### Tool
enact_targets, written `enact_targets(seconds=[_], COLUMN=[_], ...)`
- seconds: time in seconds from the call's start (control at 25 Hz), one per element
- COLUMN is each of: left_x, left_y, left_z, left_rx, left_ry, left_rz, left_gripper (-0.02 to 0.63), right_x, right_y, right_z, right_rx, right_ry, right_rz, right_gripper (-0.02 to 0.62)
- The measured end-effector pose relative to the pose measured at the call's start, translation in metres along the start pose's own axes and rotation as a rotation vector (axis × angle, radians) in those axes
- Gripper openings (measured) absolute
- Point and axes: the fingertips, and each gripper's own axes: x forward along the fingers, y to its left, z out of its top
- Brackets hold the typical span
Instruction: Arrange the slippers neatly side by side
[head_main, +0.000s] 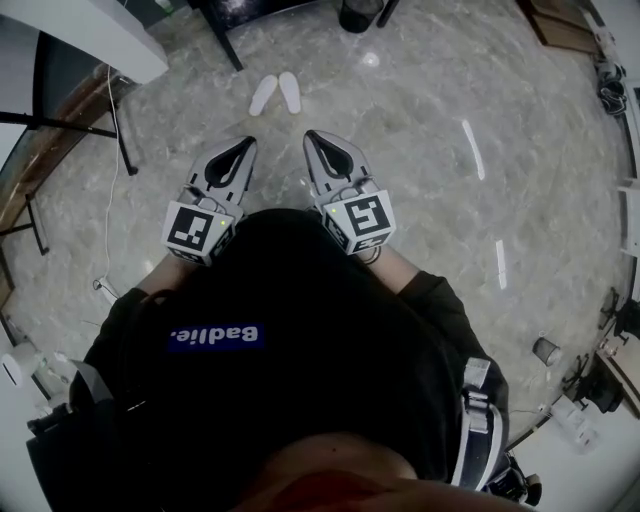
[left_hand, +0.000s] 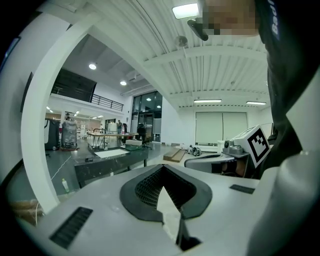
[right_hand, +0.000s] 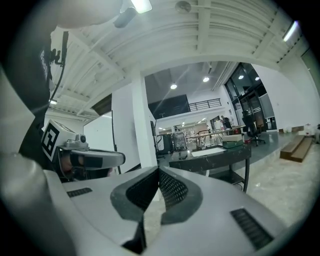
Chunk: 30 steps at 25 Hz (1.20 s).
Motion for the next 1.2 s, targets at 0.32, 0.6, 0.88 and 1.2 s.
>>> enact_targets(seconds=[0.32, 0.6, 0.88, 1.2], left_x=[0.032, 0.057, 0.096, 0.146], left_y=[0.007, 0.026, 0.104, 0.243], left_z=[-0.001, -0.005, -0.005, -0.005], left_rx=[-0.023, -0.065, -0.078, -0.071], left_ry=[0.025, 0.025, 0.019, 0.036], left_rz=[0.073, 0.034, -0.056, -0.16], left_gripper=[0.002, 0.002, 0.002, 0.002], right_x=[0.001, 0.015, 0.078, 0.215], right_y=[-0.041, -0.066, -0.095, -0.107], right_z=[-0.005, -0.008, -0.004, 0.016], right_rx=[0.032, 0.035, 0.024, 0.017], right_ry=[0.017, 0.047, 0.085, 0.145], right_rz=[0.019, -0.042, -0.178, -0.274], right_gripper=[-0.001, 0.0, 0.0, 0.0])
